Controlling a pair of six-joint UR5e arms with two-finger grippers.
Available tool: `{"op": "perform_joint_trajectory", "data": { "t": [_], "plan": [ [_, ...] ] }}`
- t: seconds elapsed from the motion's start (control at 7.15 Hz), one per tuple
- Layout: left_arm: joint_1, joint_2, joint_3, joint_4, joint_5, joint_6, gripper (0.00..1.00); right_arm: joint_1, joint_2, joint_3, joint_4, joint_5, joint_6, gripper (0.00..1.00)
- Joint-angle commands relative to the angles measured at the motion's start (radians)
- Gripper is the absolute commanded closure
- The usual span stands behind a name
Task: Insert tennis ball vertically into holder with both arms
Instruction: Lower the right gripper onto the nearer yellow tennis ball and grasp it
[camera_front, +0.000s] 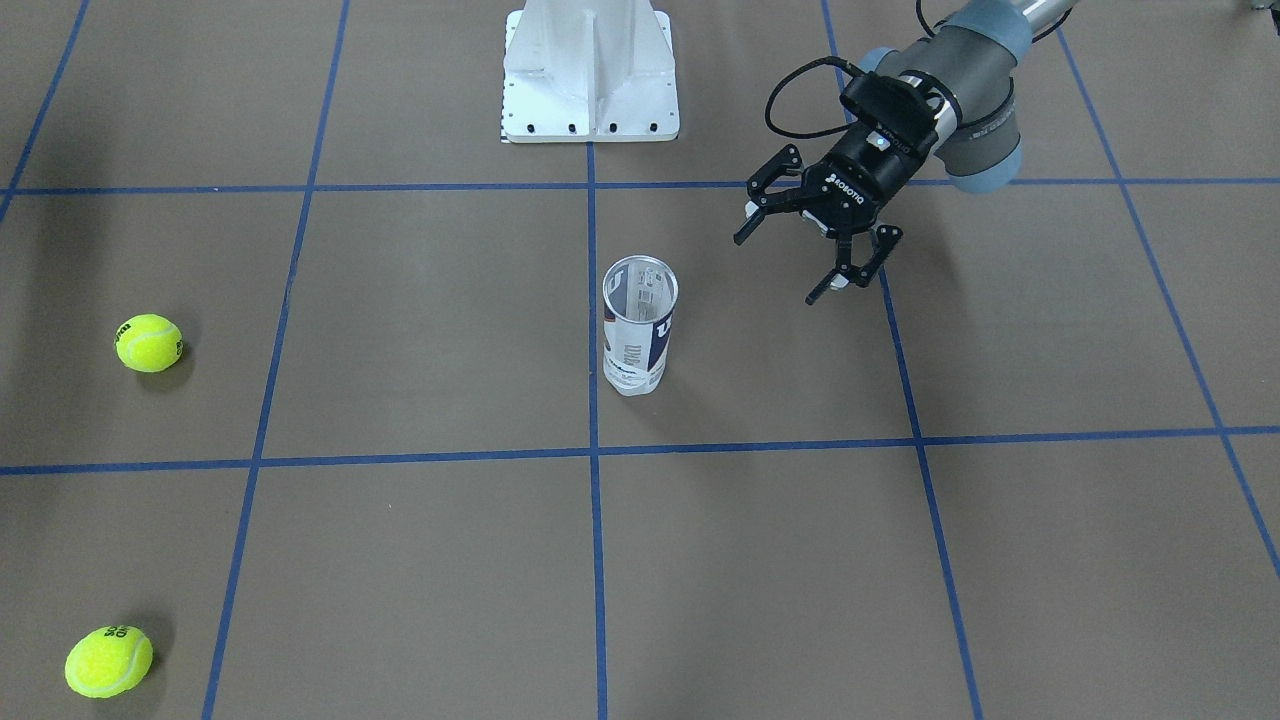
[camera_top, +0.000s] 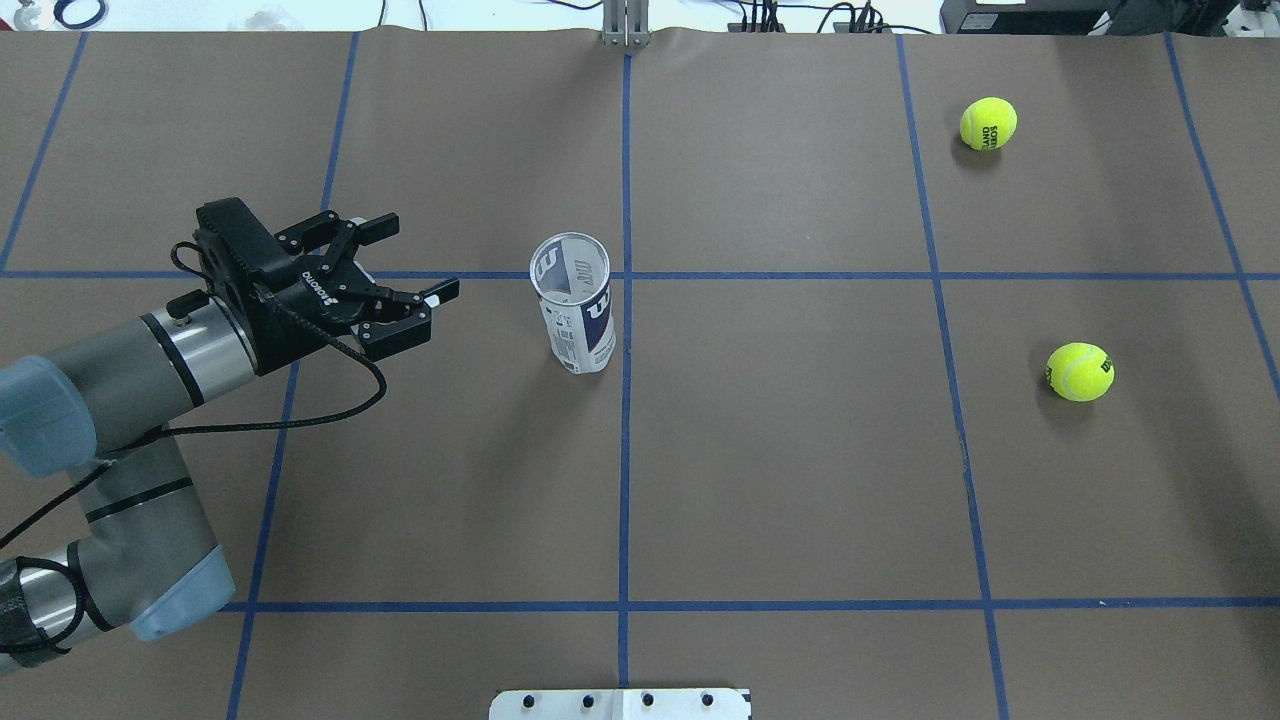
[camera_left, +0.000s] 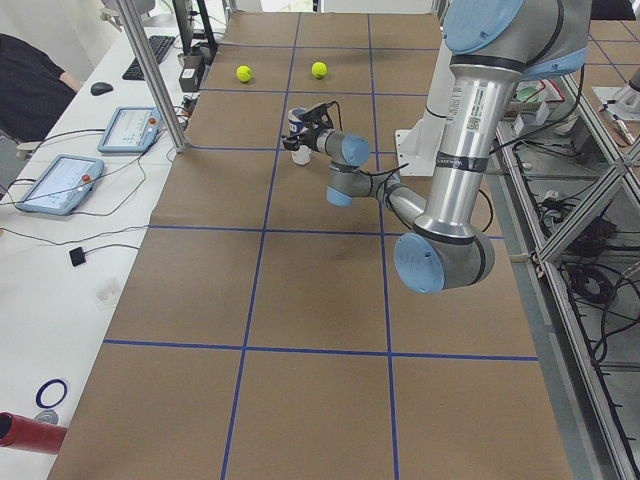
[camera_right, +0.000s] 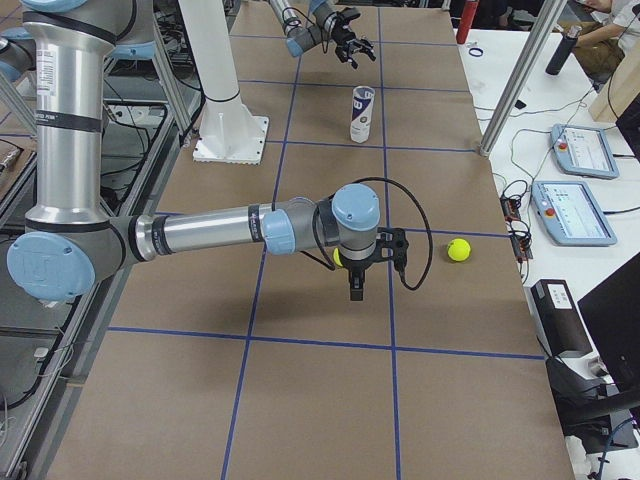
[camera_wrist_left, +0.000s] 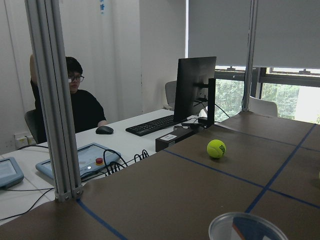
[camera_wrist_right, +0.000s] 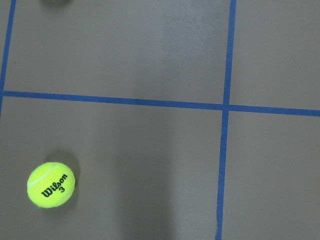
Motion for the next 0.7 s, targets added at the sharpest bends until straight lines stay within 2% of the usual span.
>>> {"op": "perform_joint_trajectory", "data": {
  "t": [0.0, 0.14, 0.28, 0.56],
  "plan": [
    [0.008, 0.0, 0.023, 0.032, -0.012, -0.015, 0.01, -0.144, 0.003, -0.004, 0.128, -0.002, 0.214, 0.0],
    [0.009, 0.001, 0.04, 0.032, -0.014, -0.015, 0.01, -0.226, 0.005, 0.002, 0.176, -0.038, 0.336, 0.0],
    [0.009, 0.0, 0.046, 0.032, -0.029, -0.015, 0.01, -0.3, 0.006, 0.0, 0.254, -0.119, 0.421, 0.0],
    [0.009, 0.006, 0.059, 0.032, -0.03, -0.015, 0.01, -0.386, 0.047, -0.009, 0.267, -0.157, 0.455, 0.0]
  ]
}}
